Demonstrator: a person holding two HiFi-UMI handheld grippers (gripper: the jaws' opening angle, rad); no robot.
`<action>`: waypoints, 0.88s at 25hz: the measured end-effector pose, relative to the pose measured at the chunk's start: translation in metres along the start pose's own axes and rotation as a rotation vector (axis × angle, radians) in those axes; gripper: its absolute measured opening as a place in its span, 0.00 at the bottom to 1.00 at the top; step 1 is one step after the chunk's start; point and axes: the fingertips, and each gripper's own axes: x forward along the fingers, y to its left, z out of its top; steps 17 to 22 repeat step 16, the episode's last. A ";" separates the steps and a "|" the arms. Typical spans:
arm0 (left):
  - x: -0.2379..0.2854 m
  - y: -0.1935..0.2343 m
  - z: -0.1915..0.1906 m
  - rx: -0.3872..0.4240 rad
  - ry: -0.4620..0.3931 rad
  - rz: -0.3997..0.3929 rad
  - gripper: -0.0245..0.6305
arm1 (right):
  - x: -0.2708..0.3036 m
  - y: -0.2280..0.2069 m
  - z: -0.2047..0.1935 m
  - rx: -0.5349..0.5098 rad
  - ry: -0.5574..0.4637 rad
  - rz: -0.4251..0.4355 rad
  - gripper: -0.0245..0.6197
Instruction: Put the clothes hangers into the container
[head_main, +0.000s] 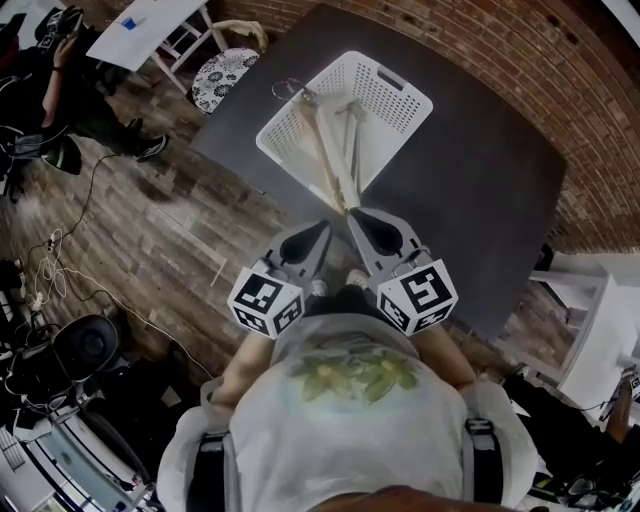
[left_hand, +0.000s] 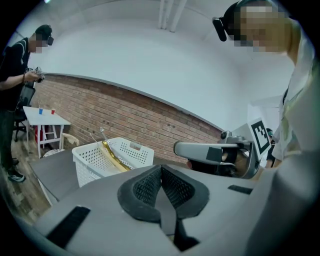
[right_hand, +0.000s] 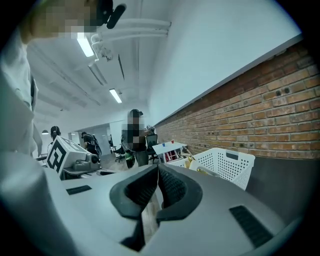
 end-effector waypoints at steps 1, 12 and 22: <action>-0.001 -0.002 -0.001 0.001 -0.001 -0.002 0.08 | -0.001 0.001 -0.001 -0.002 0.004 -0.004 0.09; -0.009 -0.016 -0.011 0.010 0.012 -0.024 0.08 | -0.012 0.005 -0.011 0.001 0.027 -0.023 0.09; -0.007 -0.022 -0.010 0.016 0.010 -0.043 0.08 | -0.018 0.004 -0.015 0.010 0.037 -0.027 0.09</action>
